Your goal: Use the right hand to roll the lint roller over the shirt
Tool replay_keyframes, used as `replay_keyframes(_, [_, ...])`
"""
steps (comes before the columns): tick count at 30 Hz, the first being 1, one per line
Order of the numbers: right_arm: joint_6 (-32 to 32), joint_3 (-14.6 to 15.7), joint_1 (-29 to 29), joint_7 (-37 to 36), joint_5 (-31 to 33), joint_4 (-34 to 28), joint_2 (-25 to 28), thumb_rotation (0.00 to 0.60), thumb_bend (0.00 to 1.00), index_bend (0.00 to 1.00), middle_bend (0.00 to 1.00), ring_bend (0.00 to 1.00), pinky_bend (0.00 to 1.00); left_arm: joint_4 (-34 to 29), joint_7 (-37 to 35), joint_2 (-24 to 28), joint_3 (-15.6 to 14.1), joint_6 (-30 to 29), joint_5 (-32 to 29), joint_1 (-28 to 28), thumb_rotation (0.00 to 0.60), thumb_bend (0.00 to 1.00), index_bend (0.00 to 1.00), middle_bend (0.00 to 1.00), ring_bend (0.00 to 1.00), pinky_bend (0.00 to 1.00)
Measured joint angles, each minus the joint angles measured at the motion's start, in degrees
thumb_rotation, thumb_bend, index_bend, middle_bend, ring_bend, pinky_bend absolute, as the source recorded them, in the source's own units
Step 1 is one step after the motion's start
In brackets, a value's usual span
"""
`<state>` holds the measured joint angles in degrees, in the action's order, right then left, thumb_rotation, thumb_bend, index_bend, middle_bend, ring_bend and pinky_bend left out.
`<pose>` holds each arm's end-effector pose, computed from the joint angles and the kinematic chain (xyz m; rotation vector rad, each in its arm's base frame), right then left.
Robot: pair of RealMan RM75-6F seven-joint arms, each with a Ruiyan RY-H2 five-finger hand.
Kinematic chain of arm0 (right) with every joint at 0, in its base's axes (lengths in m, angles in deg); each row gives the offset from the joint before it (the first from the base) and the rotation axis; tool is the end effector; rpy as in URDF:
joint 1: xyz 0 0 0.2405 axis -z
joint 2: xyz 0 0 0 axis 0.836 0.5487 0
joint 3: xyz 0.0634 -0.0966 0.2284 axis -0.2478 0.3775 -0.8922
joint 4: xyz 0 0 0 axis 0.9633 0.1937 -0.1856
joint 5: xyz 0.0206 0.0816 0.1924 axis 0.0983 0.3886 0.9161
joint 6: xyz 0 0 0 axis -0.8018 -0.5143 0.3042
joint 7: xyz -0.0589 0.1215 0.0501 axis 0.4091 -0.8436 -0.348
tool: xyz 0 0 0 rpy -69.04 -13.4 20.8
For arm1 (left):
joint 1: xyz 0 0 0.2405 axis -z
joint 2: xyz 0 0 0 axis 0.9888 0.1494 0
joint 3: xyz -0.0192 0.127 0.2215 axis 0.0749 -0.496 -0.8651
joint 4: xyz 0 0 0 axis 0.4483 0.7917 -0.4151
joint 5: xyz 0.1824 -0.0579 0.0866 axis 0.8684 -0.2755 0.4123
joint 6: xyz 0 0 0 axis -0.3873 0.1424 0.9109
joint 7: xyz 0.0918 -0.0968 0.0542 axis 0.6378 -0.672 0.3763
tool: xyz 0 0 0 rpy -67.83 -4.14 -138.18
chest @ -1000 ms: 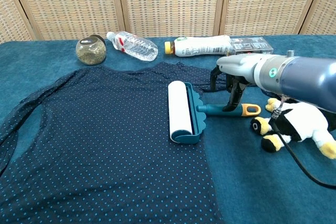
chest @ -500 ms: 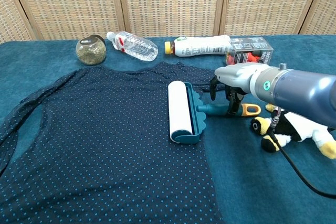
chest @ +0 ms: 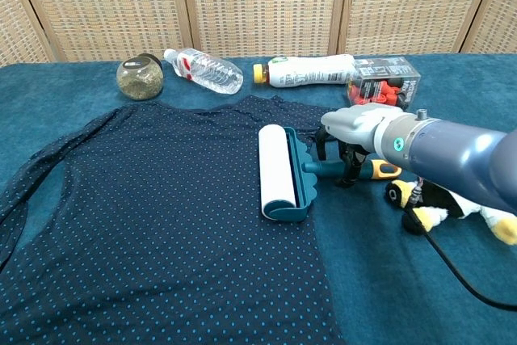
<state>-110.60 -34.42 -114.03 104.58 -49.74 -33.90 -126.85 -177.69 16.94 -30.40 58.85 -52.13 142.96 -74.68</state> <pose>-0.1096 -0.3610 -0.0763 1.8622 -0.9431 0.5453 -0.3166 0.1894 0.1643 -1.3684 -1.0000 -0.7945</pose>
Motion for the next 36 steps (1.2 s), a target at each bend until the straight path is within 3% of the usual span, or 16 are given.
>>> replay_keyframes(5, [0.2, 0.4, 0.1, -0.3, -1.4, 1.6, -1.2, 0.6, 0.51, 0.46, 1.0, 1.0, 1.0, 0.1, -0.2, 0.0, 0.0, 0.0, -0.1, 0.0, 0.6, 0.0, 0.0, 0.0, 0.0, 0.0])
replay_keyframes(14, [0.4, 0.9, 0.8, -0.6, -3.2, 2.7, -1.5, 0.6, 0.8, 0.68, 1.0, 1.0, 1.0, 0.1, -0.4, 0.1, -0.1, 0.1, 0.1, 0.0, 0.6, 0.0, 0.0, 0.0, 0.0, 0.0])
replay_keyframes(25, [-1.0, -0.3, 0.9, 0.0, -4.4, -2.3, 1.8, 0.6, 0.81, 0.71, 1.0, 1.0, 1.0, -0.1, -1.8, 0.6, -0.2, -0.2, 0.7, -0.1, 0.6, 0.0, 0.0, 0.0, 0.0, 0.0])
replay_keyframes(36, [-5.3, -3.2, -2.6, 7.4, -1.4, -7.7, 3.8, 0.6, 0.81, 0.71, 1.0, 1.0, 1.0, -0.1, -4.8, 1.7, -0.3, -0.1, 1.3, -0.1, 0.6, 0.0, 0.0, 0.0, 0.0, 0.0])
